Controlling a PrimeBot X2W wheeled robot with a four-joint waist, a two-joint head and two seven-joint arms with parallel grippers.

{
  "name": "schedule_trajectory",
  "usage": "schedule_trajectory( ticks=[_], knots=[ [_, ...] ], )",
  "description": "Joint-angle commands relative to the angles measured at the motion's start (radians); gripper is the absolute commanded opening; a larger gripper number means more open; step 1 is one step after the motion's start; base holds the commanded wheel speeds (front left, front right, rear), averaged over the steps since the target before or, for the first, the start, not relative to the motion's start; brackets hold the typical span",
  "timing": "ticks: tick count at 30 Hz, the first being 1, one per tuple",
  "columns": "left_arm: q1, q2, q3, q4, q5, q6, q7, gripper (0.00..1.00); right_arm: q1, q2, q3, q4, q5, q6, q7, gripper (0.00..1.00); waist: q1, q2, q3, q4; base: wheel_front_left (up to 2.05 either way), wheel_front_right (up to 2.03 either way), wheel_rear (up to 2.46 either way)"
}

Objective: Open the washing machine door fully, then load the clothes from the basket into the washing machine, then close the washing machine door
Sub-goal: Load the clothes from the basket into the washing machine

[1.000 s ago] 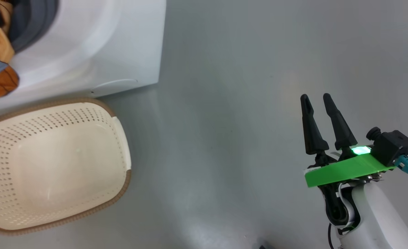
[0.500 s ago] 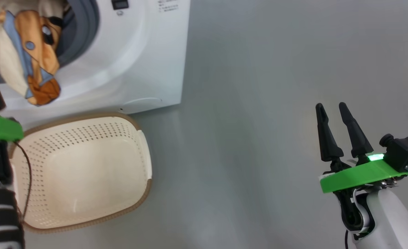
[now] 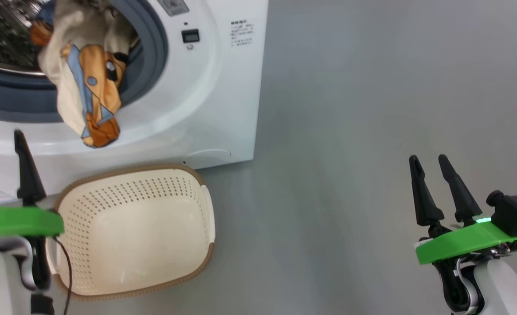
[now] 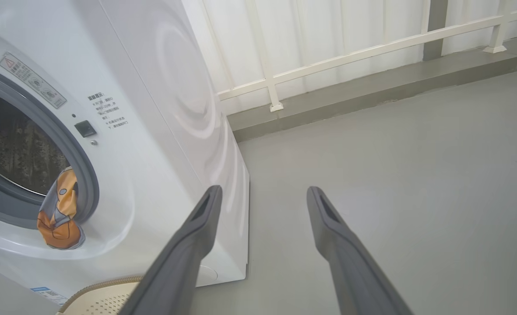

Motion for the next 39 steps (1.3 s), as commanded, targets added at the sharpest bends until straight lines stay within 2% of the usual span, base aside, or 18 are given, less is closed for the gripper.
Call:
schedule_trajectory(
  ticks=[1,19,39],
  knots=[
    [0.032,0.027,0.029,-0.042,0.011,-0.003,-0.005,1.00,0.018,-0.019,0.012,-0.017,-0.004,0.006,-0.008,1.00,0.0000,0.0000,-0.038,0.017,0.00,0.00,0.00],
    [0.313,-0.022,0.003,-0.191,-0.015,-0.003,-0.005,1.00,0.108,-0.031,-0.025,-0.024,0.000,0.006,-0.008,1.00,0.0000,0.0000,-0.120,0.040,0.00,0.00,0.00],
    [0.409,-0.044,0.016,-0.275,-0.024,-0.003,-0.005,1.00,0.131,-0.026,-0.047,-0.031,-0.005,0.006,-0.008,1.00,0.0000,0.0000,-0.130,0.036,0.00,0.00,0.00]
  ],
)
